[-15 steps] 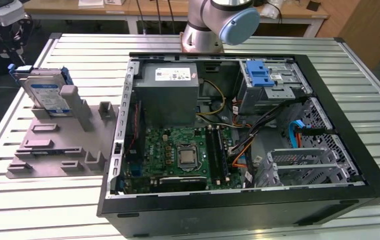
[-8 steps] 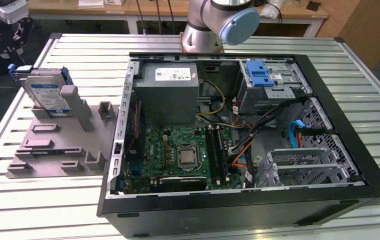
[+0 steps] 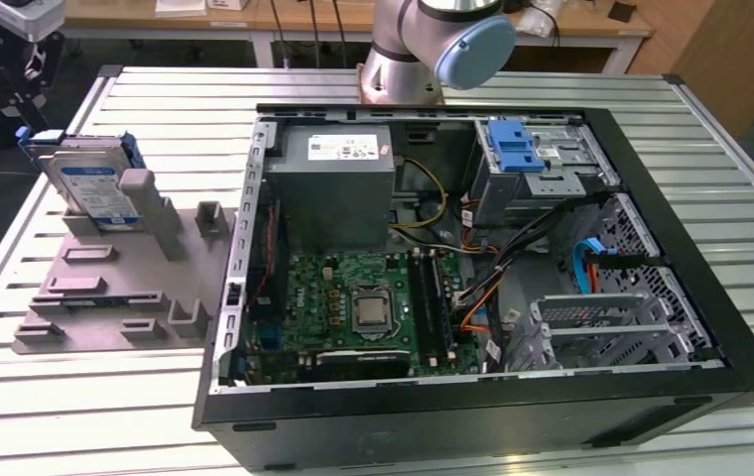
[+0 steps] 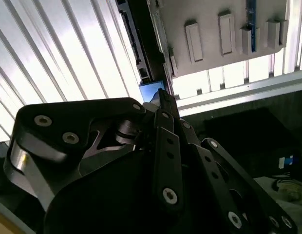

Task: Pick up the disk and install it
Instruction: 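Pick up the disk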

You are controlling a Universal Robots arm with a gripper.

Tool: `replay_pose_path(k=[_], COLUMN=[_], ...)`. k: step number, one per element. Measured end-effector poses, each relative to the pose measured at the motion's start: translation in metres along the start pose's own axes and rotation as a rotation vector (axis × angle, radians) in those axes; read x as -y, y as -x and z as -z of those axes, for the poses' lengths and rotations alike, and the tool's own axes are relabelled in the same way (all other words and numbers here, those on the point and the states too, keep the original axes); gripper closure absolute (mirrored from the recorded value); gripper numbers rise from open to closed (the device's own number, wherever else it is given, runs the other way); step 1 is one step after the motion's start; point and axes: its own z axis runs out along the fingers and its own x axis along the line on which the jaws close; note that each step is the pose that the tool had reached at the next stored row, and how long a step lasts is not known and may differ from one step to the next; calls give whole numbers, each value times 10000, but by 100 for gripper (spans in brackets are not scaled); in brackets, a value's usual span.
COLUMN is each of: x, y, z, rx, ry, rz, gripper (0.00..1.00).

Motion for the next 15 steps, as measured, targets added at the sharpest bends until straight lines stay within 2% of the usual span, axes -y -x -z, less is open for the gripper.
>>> replay_pose_path(k=[11, 15], x=[1, -1], y=[0, -1], z=[-9, -9], rx=[-90, -113], ry=[40, 49], rz=[1978, 2445], gripper=[89, 89])
